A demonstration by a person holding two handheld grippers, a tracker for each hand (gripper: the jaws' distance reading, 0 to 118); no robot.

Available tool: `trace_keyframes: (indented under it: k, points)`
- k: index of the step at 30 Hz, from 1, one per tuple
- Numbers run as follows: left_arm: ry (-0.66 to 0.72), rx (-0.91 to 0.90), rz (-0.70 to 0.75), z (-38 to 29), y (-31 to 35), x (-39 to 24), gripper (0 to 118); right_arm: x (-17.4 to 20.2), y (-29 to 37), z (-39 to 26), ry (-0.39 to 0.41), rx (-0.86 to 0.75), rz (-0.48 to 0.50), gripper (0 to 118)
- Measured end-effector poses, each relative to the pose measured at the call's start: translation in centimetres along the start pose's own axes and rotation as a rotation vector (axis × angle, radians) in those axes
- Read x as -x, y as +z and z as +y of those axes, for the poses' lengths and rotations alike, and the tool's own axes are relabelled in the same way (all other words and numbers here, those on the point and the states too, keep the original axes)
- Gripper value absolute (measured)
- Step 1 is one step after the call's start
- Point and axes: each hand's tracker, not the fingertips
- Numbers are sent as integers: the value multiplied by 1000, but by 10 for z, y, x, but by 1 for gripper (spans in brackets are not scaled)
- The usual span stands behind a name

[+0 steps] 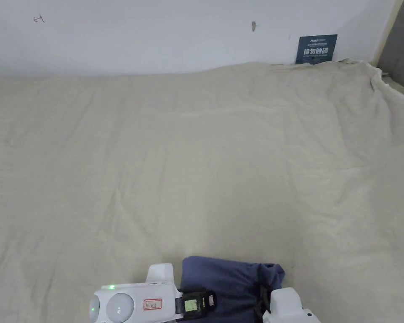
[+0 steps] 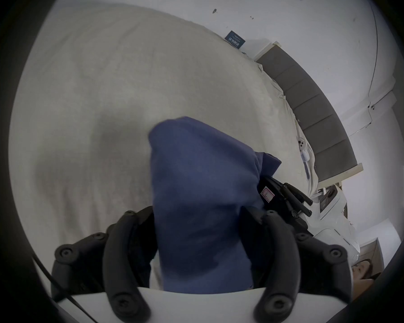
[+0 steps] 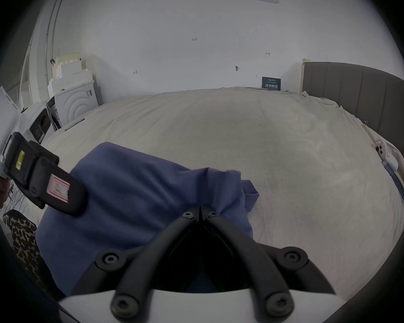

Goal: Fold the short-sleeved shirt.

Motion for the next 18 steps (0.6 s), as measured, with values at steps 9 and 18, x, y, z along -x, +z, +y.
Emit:
trace_keyframes:
  k: [9,18]
  points:
    - [42,36,2,3,1,12,28,-7,0,9,-12,36,40,0]
    - [-41,-19,39,4,16,-12,15,-21,43,51,-6,-53,67,0]
